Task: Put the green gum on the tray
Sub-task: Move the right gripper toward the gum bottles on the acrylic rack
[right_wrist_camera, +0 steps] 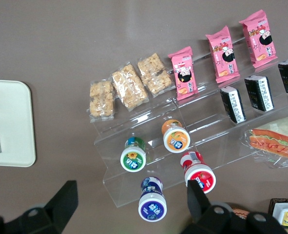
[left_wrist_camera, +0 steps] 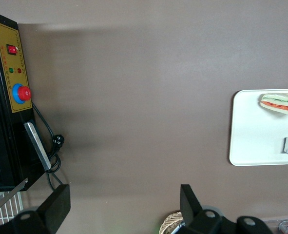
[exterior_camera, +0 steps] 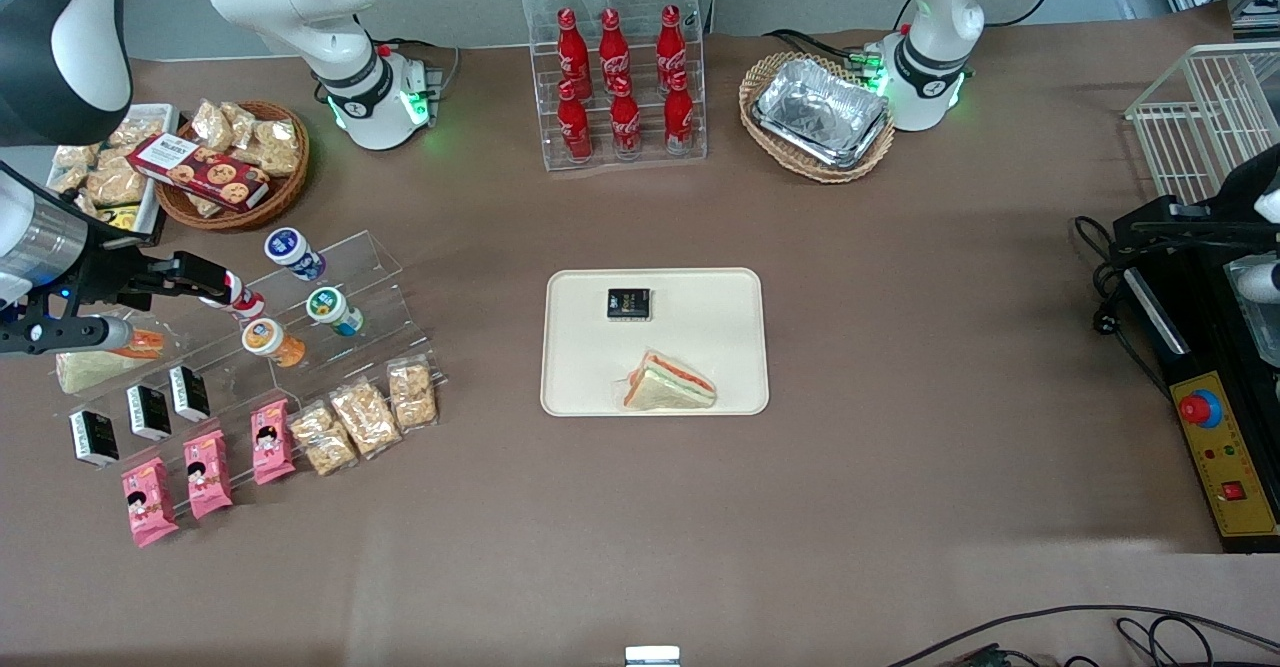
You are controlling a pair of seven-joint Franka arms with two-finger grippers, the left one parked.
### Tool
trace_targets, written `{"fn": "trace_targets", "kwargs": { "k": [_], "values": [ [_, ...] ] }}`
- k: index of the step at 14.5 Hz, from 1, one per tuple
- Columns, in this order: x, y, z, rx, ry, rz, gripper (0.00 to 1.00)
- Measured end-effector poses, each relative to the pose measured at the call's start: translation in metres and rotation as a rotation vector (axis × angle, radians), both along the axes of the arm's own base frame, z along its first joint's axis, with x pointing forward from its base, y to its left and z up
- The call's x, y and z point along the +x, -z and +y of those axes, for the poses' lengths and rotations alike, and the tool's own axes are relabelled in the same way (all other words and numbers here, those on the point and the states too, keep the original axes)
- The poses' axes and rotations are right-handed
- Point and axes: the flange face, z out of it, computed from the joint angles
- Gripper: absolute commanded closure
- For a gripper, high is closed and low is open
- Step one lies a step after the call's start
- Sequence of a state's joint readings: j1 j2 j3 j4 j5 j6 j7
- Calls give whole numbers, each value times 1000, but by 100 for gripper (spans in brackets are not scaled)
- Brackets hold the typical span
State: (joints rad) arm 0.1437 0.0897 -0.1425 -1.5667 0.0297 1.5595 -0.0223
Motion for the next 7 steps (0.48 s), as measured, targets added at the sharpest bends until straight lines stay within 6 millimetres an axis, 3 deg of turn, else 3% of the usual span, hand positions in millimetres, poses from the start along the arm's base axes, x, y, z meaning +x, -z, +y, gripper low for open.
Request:
{"fn": "trace_targets", "kwargs": {
  "k": [7],
  "values": [
    [0, 1, 2, 9, -1, 1, 0]
  ]
}}
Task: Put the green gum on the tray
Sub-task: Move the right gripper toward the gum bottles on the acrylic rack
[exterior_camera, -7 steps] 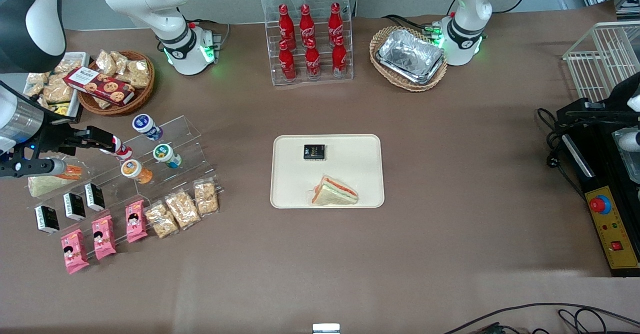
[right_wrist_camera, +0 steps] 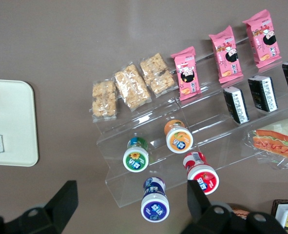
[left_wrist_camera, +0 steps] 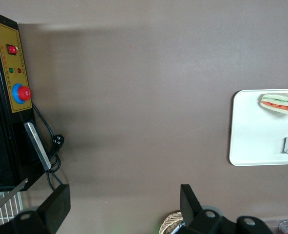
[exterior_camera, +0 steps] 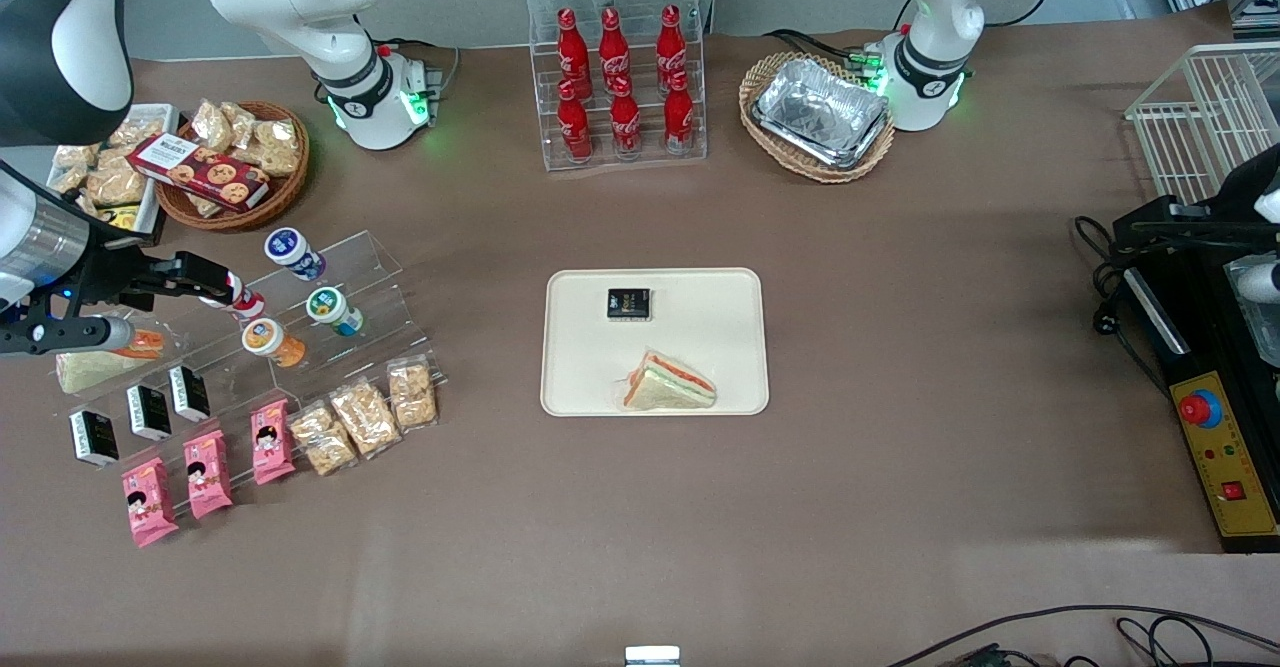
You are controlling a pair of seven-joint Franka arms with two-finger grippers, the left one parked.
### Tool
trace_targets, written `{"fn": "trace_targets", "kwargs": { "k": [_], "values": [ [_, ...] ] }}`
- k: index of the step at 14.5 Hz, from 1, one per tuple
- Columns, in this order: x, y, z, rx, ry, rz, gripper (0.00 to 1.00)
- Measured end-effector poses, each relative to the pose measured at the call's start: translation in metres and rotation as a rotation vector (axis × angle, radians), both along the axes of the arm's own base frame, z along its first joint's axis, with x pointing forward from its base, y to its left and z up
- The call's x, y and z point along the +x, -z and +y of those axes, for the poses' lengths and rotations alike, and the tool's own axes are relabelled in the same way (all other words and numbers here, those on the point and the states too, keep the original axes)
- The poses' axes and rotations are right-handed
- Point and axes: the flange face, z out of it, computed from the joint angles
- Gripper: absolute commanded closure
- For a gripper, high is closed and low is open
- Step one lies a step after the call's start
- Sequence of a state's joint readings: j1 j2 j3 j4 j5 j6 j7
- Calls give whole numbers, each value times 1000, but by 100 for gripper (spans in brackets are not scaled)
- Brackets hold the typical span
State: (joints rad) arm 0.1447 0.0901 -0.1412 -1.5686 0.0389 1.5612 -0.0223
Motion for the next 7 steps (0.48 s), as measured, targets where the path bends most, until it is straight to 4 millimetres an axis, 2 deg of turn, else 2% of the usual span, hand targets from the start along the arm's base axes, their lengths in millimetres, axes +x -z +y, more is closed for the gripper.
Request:
{"fn": "trace_targets", "kwargs": {
  "k": [4, 7],
  "values": [
    [-10, 3, 2, 12, -3, 13, 0],
    [-42, 4, 1, 42, -1, 6, 0]
  ]
}}
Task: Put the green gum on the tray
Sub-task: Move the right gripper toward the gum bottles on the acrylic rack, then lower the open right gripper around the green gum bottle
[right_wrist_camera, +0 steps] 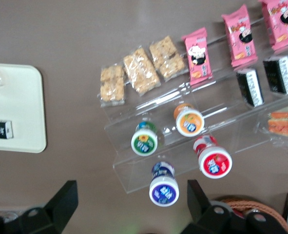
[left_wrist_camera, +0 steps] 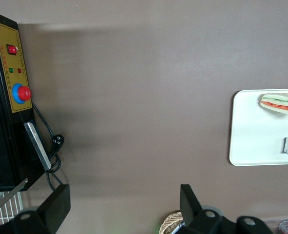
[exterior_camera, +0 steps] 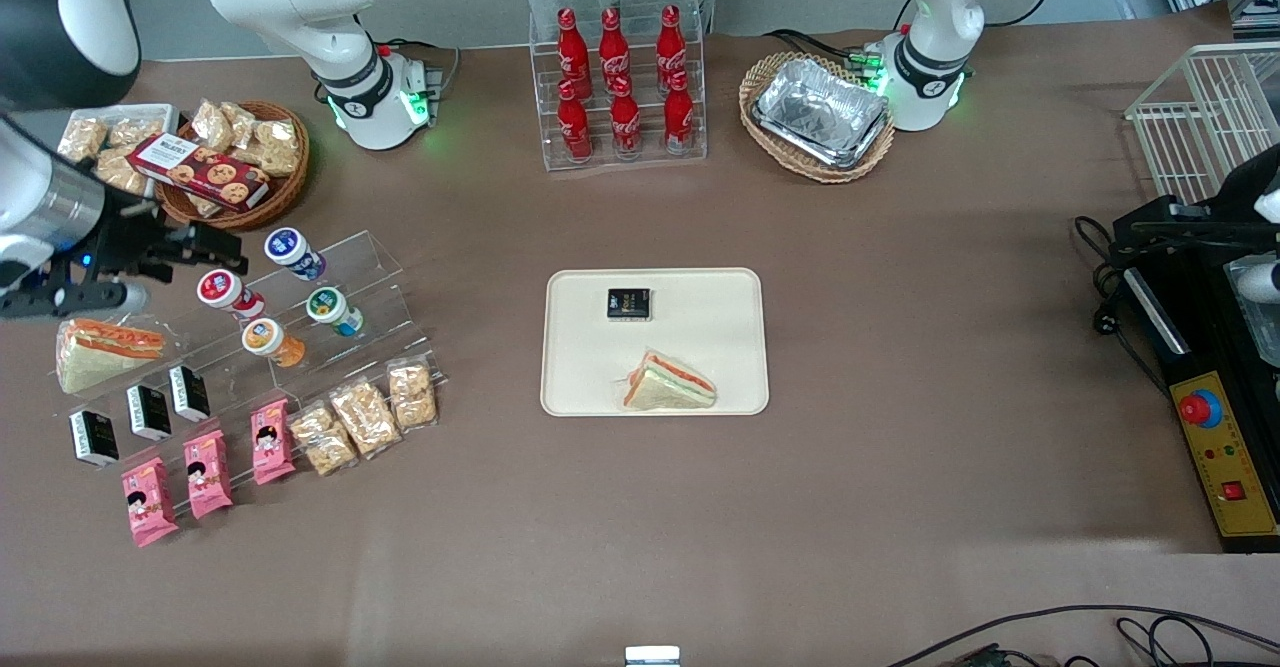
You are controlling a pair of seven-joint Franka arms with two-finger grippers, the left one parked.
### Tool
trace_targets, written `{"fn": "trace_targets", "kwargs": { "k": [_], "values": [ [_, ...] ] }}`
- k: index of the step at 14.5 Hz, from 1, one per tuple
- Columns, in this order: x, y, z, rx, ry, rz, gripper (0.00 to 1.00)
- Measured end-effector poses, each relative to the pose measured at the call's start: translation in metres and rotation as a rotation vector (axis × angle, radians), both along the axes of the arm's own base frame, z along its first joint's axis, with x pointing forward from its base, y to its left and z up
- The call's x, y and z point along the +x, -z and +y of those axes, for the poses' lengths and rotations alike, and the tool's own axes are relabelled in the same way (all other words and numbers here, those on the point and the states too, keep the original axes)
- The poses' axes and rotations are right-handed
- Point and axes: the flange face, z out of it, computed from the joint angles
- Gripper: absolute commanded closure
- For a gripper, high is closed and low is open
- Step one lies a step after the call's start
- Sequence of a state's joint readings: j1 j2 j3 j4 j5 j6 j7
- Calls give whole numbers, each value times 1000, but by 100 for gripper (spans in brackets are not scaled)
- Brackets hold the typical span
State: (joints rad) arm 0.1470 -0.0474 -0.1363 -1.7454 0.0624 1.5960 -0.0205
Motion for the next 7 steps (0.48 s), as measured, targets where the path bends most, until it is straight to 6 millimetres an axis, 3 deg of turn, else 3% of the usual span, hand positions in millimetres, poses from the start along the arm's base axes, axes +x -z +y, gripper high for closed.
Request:
{"fn": "trace_targets", "kwargs": {
  "k": [4, 7],
  "values": [
    [-40, 4, 8, 13, -2, -3, 0],
    [-43, 16, 16, 11, 3, -20, 0]
  ]
}}
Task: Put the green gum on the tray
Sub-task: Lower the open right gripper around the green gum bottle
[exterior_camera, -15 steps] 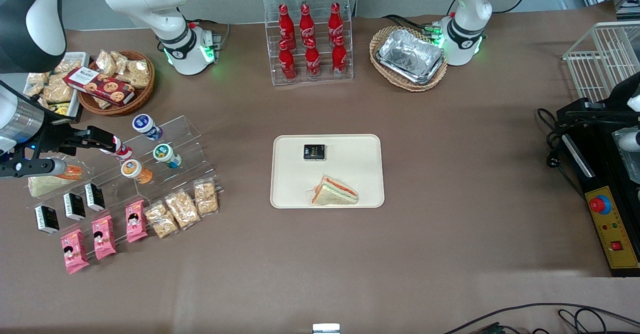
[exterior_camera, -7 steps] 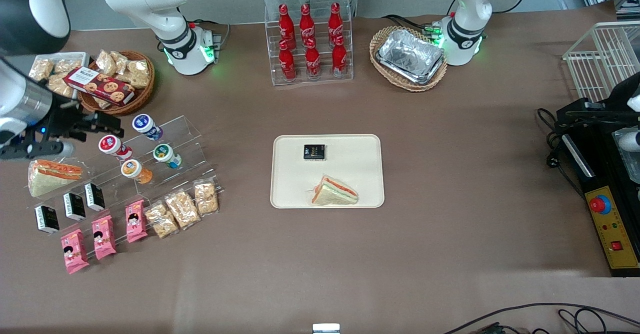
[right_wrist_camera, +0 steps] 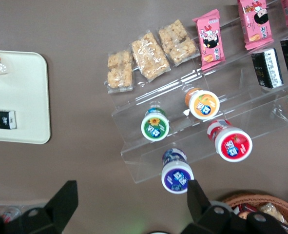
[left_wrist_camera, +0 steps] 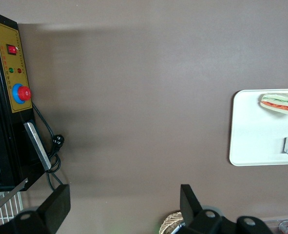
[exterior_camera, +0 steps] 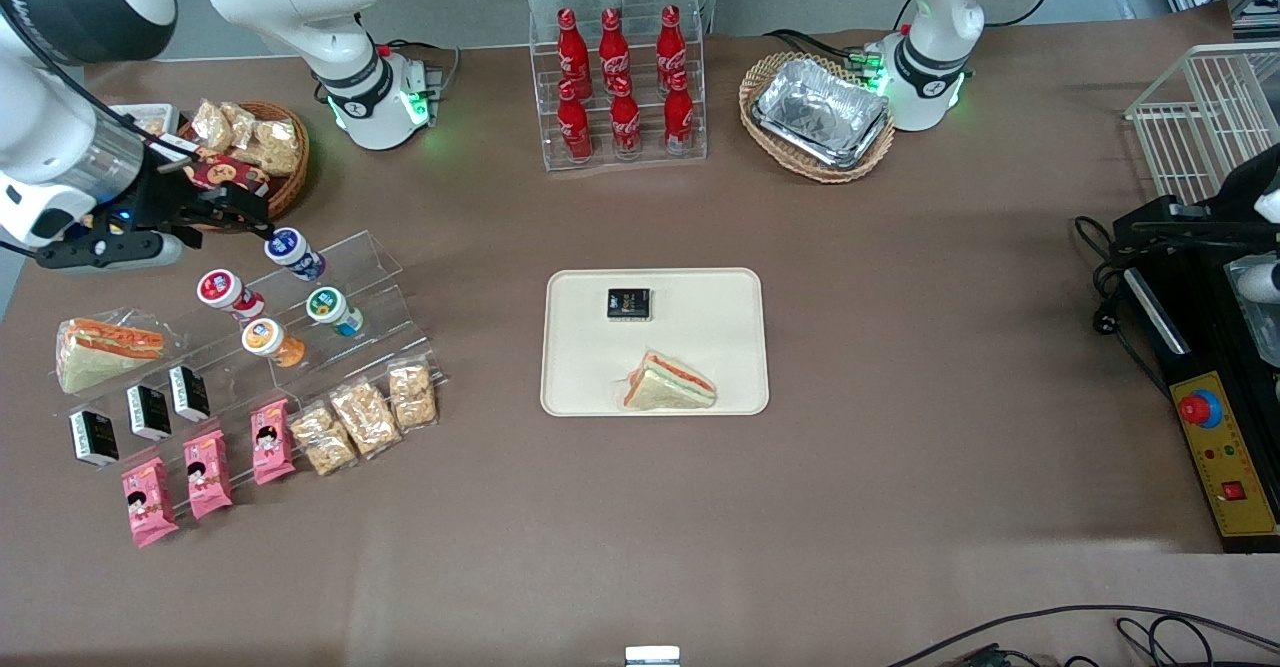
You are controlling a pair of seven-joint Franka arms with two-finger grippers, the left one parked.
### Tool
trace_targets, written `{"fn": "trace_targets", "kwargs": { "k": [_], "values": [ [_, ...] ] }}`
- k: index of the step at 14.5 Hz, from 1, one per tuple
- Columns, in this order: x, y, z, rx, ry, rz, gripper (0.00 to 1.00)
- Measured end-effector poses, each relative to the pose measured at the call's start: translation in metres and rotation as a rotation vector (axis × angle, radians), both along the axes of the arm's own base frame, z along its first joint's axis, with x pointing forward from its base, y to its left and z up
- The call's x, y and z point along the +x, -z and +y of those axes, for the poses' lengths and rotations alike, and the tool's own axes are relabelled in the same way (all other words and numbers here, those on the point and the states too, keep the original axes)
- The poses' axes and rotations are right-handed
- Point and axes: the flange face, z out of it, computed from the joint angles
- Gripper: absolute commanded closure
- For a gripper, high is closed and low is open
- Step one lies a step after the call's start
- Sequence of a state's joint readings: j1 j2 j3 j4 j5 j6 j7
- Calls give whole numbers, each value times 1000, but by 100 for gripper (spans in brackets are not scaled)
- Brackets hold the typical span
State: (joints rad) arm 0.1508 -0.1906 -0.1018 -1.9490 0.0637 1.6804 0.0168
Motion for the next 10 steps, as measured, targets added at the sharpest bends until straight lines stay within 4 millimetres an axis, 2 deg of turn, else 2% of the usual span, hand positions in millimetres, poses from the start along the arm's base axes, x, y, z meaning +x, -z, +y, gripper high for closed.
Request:
{"fn": "trace_targets", "kwargs": {
  "k": [4, 10],
  "values": [
    [2, 34, 0, -1, 7, -19, 0],
    [-2, 107, 6, -6, 9, -53, 0]
  ]
}}
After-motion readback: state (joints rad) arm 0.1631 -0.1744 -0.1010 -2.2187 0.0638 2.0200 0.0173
